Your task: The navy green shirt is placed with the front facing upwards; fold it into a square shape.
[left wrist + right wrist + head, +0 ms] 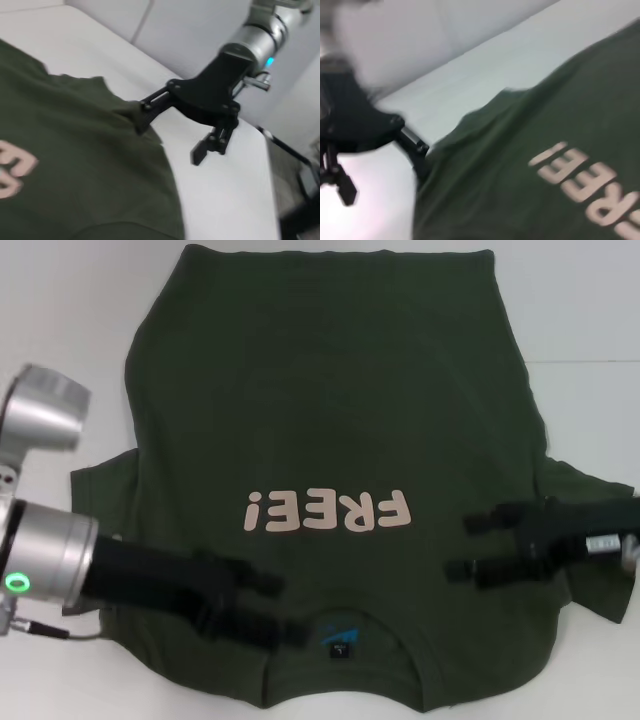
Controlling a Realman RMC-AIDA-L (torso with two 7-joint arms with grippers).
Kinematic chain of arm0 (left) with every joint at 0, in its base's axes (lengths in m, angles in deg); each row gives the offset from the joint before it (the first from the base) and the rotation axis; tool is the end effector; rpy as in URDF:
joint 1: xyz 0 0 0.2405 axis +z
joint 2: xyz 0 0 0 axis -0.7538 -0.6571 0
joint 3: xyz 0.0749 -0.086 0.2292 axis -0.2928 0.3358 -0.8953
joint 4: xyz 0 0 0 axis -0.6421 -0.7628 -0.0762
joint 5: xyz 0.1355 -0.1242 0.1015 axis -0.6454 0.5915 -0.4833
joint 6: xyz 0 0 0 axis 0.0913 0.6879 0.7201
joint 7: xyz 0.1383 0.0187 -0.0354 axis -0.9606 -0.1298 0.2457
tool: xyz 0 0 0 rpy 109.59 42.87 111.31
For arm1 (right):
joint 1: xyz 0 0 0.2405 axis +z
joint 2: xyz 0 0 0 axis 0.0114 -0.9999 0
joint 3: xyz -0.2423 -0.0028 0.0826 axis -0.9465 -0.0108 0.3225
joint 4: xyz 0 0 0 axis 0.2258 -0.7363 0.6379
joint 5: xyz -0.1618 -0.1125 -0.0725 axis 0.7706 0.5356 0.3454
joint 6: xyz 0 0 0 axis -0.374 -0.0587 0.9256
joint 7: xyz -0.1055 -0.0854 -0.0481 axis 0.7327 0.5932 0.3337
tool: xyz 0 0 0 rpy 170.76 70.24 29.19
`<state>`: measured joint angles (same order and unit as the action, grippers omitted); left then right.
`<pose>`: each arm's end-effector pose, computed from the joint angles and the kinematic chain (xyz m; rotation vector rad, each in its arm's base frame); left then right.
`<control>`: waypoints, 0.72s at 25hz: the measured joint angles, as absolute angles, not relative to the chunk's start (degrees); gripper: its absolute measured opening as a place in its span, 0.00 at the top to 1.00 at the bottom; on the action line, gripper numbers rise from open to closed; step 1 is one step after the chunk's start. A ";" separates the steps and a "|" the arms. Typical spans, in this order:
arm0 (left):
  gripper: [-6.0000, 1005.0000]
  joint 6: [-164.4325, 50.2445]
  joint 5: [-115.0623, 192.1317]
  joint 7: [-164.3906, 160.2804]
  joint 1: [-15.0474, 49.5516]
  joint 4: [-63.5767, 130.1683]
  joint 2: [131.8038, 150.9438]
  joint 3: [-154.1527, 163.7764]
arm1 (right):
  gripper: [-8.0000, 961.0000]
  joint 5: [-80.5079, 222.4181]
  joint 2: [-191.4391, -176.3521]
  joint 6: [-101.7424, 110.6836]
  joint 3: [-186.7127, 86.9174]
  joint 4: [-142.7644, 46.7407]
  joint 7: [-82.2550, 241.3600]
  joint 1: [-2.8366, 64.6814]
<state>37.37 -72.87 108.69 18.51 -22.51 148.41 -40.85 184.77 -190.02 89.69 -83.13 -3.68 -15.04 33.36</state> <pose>-0.2150 0.3109 0.0011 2.9097 0.9612 0.3949 0.2487 0.3410 0.0146 -2.8515 0.8212 0.3953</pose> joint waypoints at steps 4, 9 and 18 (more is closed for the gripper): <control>0.07 32.85 -72.82 118.26 18.63 -22.04 147.18 -34.34 | 0.02 184.12 -189.16 81.52 -80.24 -3.57 -30.36 35.35; 0.07 31.32 -72.83 129.28 19.54 -21.15 145.65 -22.49 | 0.02 184.08 -187.80 76.89 -80.12 -3.77 -41.81 37.57; 0.07 22.29 -74.59 138.31 23.35 -16.31 144.78 -17.39 | 0.02 183.92 -182.86 69.55 -80.07 -9.38 -55.59 43.66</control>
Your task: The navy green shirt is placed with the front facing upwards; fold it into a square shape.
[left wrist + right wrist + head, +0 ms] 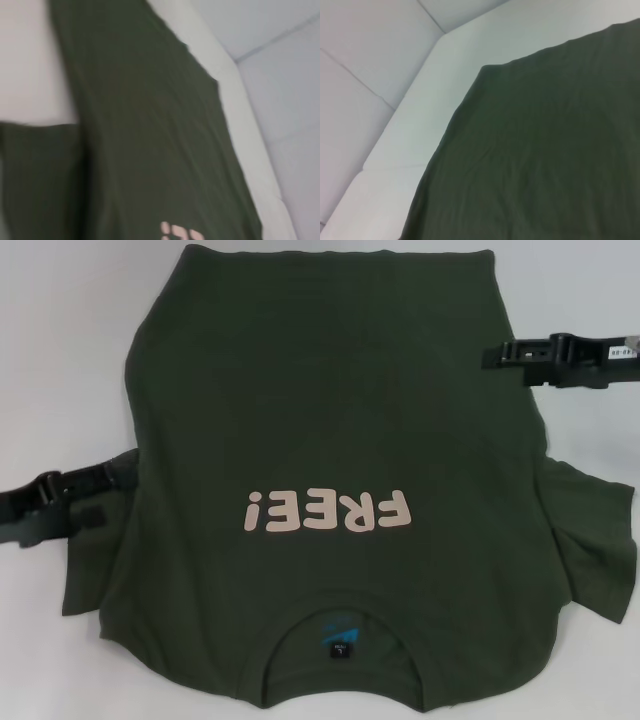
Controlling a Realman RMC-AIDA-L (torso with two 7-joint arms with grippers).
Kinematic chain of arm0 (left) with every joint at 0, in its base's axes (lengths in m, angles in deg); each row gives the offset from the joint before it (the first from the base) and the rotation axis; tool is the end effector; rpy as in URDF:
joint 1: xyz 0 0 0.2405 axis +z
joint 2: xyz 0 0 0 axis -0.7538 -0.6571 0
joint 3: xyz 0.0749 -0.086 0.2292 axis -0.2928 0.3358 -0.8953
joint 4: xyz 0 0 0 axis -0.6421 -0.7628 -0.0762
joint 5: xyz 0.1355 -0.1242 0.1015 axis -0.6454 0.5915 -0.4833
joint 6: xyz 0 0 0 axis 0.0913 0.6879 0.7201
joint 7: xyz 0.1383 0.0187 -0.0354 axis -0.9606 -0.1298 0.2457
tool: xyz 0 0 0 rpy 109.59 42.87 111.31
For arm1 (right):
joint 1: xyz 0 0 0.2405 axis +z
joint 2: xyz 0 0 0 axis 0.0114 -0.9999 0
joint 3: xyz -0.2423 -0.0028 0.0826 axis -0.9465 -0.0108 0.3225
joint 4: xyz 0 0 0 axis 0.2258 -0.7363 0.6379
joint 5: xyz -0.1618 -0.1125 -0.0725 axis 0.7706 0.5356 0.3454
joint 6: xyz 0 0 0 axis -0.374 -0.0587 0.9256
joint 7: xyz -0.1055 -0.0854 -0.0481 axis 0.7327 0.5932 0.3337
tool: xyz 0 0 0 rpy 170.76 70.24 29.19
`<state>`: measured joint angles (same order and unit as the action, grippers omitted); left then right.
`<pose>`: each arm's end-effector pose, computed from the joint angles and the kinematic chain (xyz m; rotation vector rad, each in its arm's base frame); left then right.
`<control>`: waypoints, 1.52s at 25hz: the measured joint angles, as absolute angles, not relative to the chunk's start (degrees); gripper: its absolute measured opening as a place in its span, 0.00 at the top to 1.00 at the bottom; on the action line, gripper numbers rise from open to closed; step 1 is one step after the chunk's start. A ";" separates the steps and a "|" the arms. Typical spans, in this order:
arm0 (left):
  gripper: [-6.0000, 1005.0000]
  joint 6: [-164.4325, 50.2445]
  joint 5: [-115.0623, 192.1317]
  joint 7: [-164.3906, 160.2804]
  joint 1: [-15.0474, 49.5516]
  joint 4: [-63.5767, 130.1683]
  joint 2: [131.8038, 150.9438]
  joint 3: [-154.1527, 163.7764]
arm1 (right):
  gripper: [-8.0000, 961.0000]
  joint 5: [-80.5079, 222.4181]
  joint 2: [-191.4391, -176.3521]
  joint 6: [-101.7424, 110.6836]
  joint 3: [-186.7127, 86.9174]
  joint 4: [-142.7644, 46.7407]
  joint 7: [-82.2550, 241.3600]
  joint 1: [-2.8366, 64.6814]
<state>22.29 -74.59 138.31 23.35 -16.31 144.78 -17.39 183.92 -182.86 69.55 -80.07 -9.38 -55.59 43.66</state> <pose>-0.3154 0.3267 0.0685 -1.9389 -1.9073 -0.7687 0.2298 0.4362 0.0718 -2.1923 1.5191 0.5654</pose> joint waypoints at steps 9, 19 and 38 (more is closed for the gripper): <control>0.07 15.48 -76.04 138.79 23.83 -12.52 144.58 -14.95 | 0.02 183.46 -181.09 69.01 -80.07 -13.29 -55.91 45.59; 0.07 9.39 -76.67 132.57 23.96 -10.27 144.75 -14.54 | 0.02 183.42 -181.19 68.92 -79.87 -13.42 -55.98 45.03; 0.07 4.25 -77.19 132.30 23.61 -6.27 144.50 -14.42 | 0.02 183.43 -180.96 68.90 -78.92 -13.44 -56.06 44.58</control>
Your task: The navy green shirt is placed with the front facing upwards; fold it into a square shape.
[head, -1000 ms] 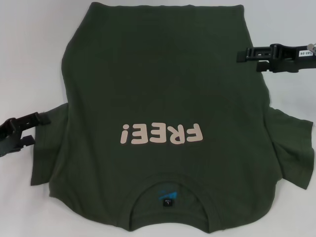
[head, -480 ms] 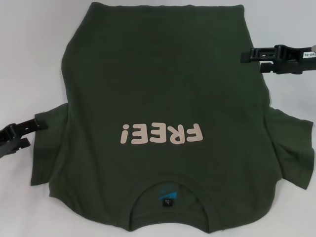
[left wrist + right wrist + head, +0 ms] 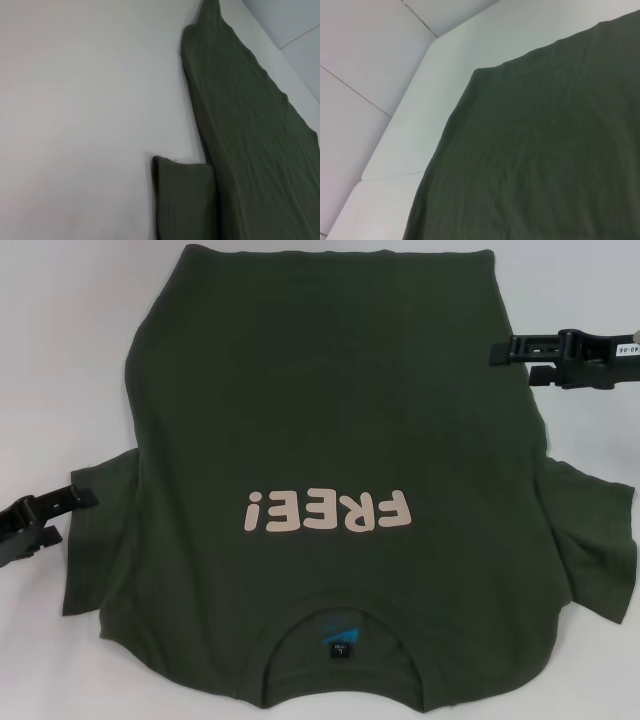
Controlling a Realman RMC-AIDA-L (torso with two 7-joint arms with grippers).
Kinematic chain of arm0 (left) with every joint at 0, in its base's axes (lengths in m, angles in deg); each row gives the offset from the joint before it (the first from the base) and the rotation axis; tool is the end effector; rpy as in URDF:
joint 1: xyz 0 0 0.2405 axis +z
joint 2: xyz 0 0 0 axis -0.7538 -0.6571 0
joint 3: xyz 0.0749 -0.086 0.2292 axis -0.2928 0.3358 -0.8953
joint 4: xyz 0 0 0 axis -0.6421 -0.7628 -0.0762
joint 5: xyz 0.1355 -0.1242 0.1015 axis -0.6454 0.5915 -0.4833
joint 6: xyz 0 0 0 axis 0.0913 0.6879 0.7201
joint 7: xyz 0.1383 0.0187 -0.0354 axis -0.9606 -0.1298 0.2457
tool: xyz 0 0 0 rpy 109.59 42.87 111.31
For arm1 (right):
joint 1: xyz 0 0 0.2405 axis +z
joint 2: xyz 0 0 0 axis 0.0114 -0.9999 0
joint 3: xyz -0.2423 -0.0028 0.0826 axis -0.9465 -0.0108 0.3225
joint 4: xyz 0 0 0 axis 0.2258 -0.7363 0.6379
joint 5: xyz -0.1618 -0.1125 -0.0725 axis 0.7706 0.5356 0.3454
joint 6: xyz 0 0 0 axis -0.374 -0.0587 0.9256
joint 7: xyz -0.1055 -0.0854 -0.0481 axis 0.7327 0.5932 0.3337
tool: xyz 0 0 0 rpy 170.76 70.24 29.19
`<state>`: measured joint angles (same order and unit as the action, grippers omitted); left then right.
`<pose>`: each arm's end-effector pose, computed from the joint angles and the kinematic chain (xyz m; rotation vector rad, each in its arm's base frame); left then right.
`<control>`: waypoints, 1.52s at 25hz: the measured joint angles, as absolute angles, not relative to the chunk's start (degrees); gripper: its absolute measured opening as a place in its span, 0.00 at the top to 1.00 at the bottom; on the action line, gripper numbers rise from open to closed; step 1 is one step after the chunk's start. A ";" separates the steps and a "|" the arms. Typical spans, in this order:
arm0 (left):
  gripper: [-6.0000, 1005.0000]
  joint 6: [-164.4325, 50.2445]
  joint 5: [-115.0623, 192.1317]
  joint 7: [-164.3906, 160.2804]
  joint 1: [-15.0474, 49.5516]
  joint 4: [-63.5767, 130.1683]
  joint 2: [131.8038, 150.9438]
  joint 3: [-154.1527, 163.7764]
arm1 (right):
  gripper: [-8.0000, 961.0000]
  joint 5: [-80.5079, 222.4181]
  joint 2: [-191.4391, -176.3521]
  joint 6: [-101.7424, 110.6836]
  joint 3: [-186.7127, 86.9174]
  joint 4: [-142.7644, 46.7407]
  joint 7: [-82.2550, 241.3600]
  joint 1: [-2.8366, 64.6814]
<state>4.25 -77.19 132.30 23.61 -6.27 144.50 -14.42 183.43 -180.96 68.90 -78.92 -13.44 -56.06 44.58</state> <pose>-0.3674 0.3314 0.0523 -1.6681 -1.8743 -0.6909 0.2357 0.4396 0.0759 -2.1590 1.5739 0.5850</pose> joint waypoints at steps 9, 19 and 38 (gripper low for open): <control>0.07 3.45 -77.19 132.36 23.47 -5.41 144.49 -14.65 | 0.02 183.43 -180.96 68.84 -78.77 -13.53 -56.06 44.58; 0.08 3.43 -77.18 132.36 23.01 -4.00 144.41 -14.93 | 0.02 183.42 -180.96 68.86 -78.65 -13.57 -56.07 44.31; 0.09 3.78 -77.35 133.06 21.65 -2.24 143.95 -15.80 | 0.02 183.33 -180.96 69.29 -77.93 -13.62 -56.38 43.11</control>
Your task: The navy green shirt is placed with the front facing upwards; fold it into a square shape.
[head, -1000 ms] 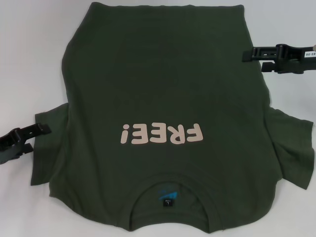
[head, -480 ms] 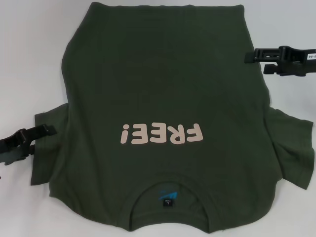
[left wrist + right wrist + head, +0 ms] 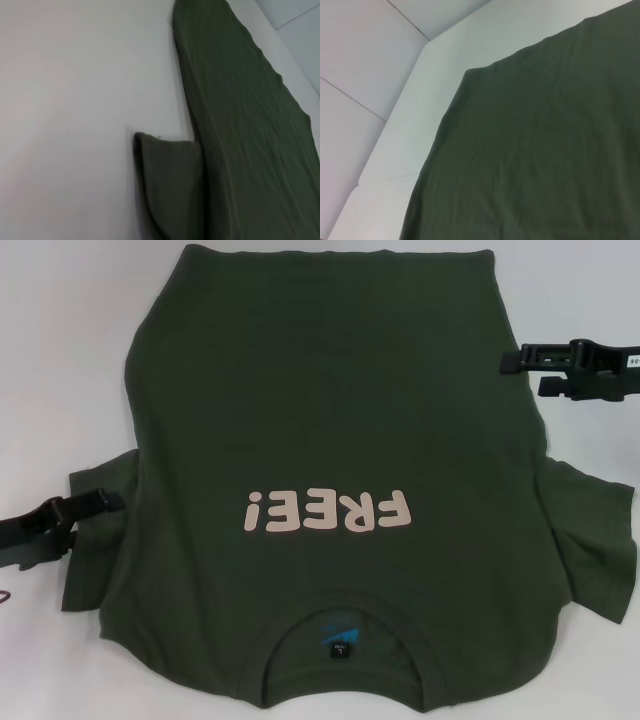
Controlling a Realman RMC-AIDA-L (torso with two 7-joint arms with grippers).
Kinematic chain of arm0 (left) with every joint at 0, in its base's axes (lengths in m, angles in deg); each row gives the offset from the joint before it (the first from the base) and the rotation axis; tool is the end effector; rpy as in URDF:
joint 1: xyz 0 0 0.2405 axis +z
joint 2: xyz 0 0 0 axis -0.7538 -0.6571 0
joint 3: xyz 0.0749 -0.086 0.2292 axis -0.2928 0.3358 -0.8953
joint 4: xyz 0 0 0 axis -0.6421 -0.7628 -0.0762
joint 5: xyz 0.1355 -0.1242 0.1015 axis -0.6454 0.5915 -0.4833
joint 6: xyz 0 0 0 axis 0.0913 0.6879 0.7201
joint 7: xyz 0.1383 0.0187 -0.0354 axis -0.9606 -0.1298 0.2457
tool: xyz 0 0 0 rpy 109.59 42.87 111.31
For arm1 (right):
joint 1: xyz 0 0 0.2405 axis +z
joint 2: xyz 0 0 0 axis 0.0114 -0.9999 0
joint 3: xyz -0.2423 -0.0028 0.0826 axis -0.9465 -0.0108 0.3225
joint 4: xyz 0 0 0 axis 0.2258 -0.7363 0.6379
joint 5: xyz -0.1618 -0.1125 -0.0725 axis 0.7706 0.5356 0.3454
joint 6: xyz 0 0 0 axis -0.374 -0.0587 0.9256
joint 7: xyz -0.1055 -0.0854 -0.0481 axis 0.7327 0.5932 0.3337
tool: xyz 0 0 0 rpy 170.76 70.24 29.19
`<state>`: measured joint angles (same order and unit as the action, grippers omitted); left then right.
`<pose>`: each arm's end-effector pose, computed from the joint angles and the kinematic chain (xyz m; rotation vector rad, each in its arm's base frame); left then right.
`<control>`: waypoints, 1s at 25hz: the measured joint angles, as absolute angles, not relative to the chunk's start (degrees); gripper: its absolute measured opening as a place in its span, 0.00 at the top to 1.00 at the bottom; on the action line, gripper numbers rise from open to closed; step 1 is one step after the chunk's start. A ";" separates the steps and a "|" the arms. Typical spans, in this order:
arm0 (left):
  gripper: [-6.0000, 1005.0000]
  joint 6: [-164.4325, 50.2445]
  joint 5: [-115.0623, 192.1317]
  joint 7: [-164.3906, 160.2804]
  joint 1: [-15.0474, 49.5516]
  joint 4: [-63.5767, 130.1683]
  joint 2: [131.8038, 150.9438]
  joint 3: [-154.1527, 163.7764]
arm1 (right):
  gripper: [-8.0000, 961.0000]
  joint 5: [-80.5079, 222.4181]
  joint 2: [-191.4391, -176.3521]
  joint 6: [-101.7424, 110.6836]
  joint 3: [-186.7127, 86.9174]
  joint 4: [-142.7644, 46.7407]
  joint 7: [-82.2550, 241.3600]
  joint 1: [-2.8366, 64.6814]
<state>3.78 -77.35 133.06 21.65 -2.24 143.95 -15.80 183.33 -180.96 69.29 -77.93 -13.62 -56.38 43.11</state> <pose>-0.3591 0.3379 0.0365 -1.7035 -1.9285 -0.6831 0.2473 0.4330 0.0772 -2.1246 1.6167 0.5990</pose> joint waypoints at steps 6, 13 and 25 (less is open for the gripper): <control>0.09 3.64 -79.07 134.65 21.54 -2.89 143.70 -15.76 | 0.02 183.33 -180.89 69.33 -77.11 -13.62 -56.40 42.97; 0.24 3.65 -80.26 135.13 21.56 -3.77 143.70 -15.76 | 0.02 183.34 -180.87 69.56 -76.51 -13.62 -56.41 42.98; 0.73 3.75 -80.73 134.77 21.40 -4.05 143.70 -16.52 | 0.02 183.30 -180.87 69.59 -76.47 -13.49 -56.41 43.03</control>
<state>3.75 -80.73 134.77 21.40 -4.05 143.70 -16.52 183.30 -180.87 69.59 -76.47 -13.49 -56.41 43.03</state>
